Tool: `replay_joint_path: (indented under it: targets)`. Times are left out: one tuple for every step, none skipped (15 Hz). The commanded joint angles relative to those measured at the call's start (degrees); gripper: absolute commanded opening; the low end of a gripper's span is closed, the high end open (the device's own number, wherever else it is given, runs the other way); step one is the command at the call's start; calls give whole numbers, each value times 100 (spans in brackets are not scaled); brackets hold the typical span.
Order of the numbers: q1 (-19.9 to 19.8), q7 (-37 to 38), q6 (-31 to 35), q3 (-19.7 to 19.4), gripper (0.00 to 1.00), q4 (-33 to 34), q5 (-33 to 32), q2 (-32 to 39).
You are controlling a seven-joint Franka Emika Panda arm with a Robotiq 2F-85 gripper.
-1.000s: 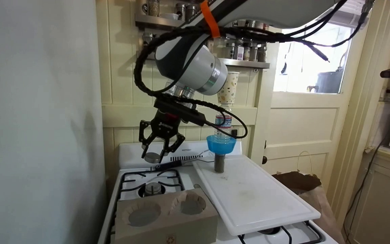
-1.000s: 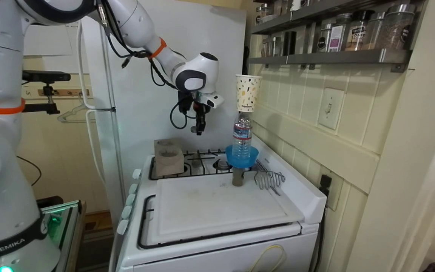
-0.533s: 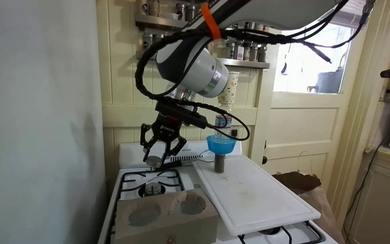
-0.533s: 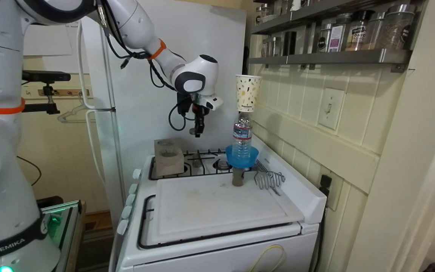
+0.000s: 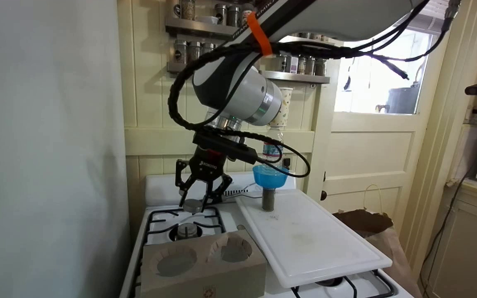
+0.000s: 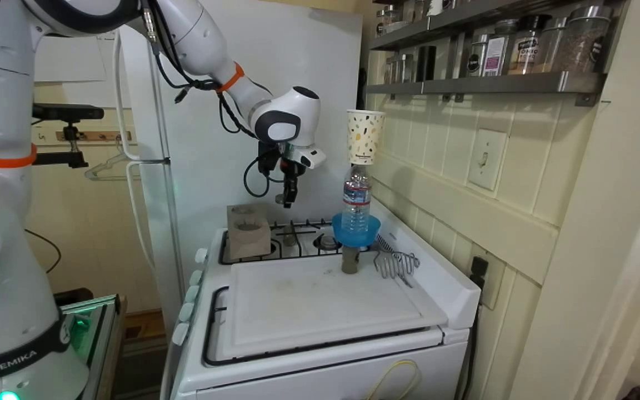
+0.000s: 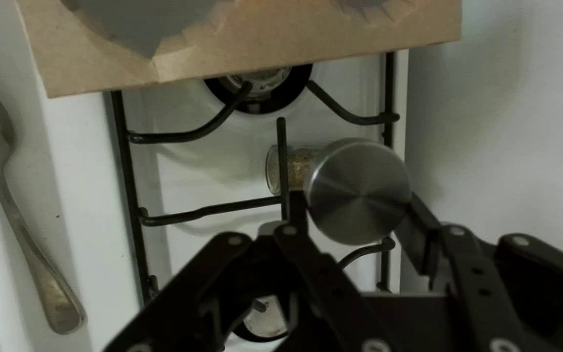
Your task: Remove the lid from the glass jar.
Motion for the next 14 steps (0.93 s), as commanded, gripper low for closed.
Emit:
replay_joint_path:
  targets:
    - [71,101,33,32,24,-452,100,-296]
    - [80,134,67,37,24,-603,94,-398]
    - [86,48,28,57,24,-769,66,-530]
    - [80,-73,20,80,24,-901,75,-631]
    - [56,-367,0,118,24,-1064,80,-772]
    - [24,-682,73,160,24,-1230,204,-931]
    - [-27,-1214,166,201,24,-1404,380,-1105]
    - [-57,-1665,158,213,24,-1556,557,-1296]
    - [-72,-2079,93,199,24,-1647,743,-1458]
    - [-79,-2497,-22,154,24,-1713,914,-1636]
    - [-87,-2910,-180,92,24,-1770,1057,-1824]
    - [-78,-3346,-342,16,24,-1800,1229,-1960]
    - [-89,-3747,-652,-100,24,-1801,1343,-2088]
    - [-114,-4081,-911,-239,24,-1853,1397,-2174]
